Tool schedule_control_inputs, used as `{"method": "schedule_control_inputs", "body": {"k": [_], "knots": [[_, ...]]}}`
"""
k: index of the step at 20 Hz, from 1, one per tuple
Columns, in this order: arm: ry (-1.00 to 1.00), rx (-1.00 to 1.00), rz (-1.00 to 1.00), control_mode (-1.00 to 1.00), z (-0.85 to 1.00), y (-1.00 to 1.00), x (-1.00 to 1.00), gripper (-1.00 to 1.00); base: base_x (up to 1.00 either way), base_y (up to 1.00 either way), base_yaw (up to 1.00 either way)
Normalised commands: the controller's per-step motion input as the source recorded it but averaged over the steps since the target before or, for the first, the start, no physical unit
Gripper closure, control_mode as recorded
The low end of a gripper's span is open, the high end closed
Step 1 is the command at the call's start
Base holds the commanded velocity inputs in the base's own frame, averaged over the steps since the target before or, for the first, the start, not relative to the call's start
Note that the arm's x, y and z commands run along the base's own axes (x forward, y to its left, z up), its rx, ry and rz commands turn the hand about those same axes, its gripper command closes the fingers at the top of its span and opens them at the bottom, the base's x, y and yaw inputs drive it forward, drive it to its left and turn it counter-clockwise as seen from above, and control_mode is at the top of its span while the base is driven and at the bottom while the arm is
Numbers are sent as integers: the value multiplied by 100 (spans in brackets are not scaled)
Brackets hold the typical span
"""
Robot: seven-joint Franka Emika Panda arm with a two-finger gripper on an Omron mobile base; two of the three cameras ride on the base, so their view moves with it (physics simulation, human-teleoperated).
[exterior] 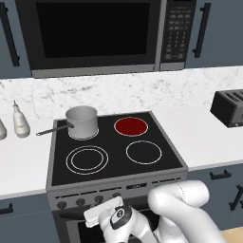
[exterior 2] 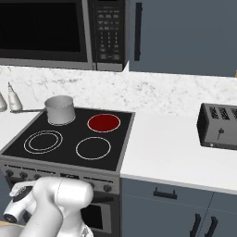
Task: Turn off the rear right burner of the stove.
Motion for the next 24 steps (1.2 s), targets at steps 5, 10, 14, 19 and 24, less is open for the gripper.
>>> {"method": "schedule_control_inputs", "body": {"k": [5,10,14,19,24], "knots": [[0,0,0,-100,-13,27,5,-100,0,0,0],[-3,0,0,-100,-7,-6,22,-100,0,0,0],[-1,0,0,-100,-3,-6,27,-100,0,0,0],[0,0,0,-100,-1,0,6,-100,0,0,0],[-1,1,0,-100,0,-9,0,-100,0,0,0]]}}
